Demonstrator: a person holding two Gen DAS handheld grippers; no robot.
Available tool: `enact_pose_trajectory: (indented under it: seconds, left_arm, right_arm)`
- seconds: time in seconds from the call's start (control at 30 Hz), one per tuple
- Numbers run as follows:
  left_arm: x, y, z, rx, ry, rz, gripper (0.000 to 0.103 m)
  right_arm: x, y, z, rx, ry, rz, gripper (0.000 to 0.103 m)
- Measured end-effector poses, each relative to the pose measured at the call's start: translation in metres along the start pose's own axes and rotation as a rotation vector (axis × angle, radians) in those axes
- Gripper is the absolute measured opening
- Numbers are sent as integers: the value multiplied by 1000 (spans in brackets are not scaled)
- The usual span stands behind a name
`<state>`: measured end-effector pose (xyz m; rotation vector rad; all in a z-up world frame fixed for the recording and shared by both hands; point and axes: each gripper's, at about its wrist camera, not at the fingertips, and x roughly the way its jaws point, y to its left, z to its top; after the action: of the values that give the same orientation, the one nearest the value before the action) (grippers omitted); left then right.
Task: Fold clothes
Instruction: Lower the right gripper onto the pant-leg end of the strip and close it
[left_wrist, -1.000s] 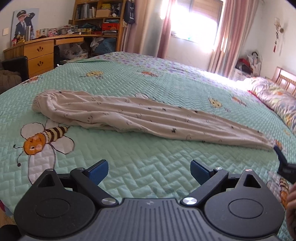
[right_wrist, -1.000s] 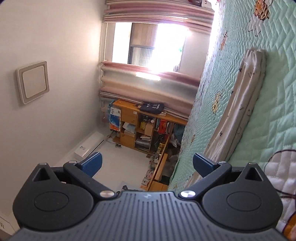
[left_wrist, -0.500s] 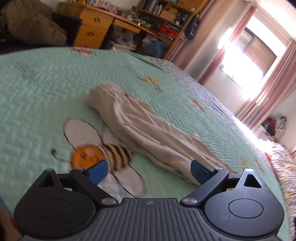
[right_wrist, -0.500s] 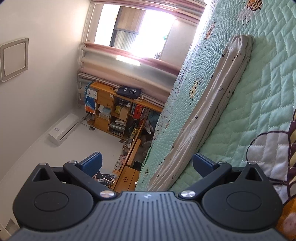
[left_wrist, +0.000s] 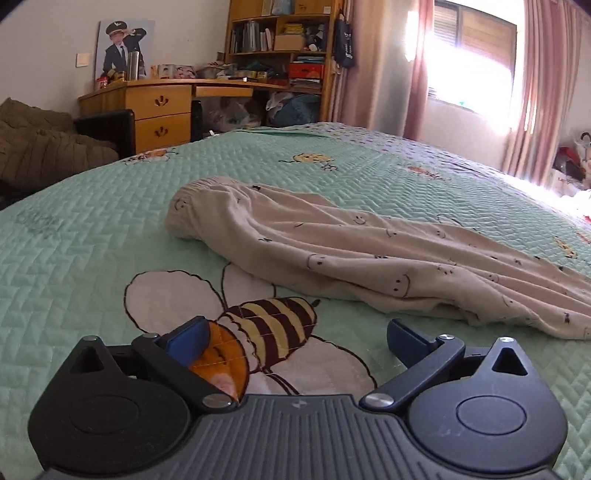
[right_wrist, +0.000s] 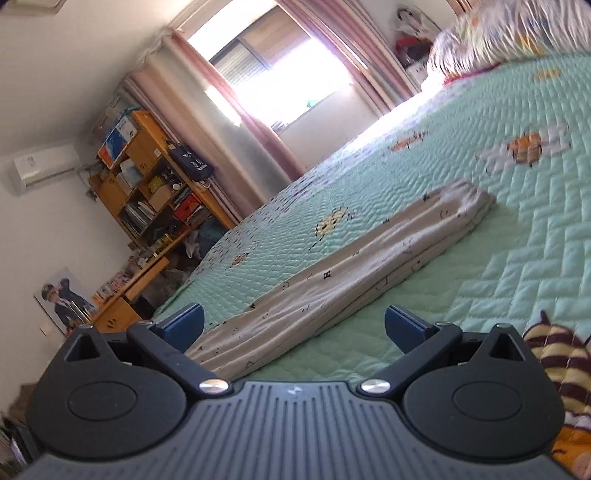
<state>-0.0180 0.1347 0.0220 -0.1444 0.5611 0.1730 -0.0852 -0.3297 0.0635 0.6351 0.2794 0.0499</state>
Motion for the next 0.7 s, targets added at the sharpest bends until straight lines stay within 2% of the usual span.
enact_pose_trajectory:
  seconds: [0.07, 0.13, 0.23, 0.33, 0.43, 0.47, 0.53, 0.7]
  left_arm:
    - [1, 3, 0, -14, 0, -10, 102]
    - [2, 2, -1, -12, -3, -10, 102]
    - [3, 0, -2, 0, -3, -2, 102]
    - [3, -2, -3, 10, 0, 5, 102]
    - [4, -4, -3, 21, 1, 11, 102]
    - [4, -4, -3, 20, 0, 9, 102]
    - [3, -3, -3, 19, -2, 6, 102]
    - [3, -4, -4, 23, -2, 10, 102]
  right_arm:
    - [2, 2, -1, -48, 6, -30, 103]
    - [6, -5, -2, -13, 0, -75, 103]
    - [13, -12, -2, 46, 39, -140, 103]
    - [-3, 17, -4, -140, -62, -181, 103]
    - [-9, 40, -9, -302, -198, -381, 103]
    - [-5, 35, -7, -278, -167, -423, 103]
    - [-1, 14, 1, -152, -61, -342, 102]
    - [4, -27, 19, 129, -25, -138, 102]
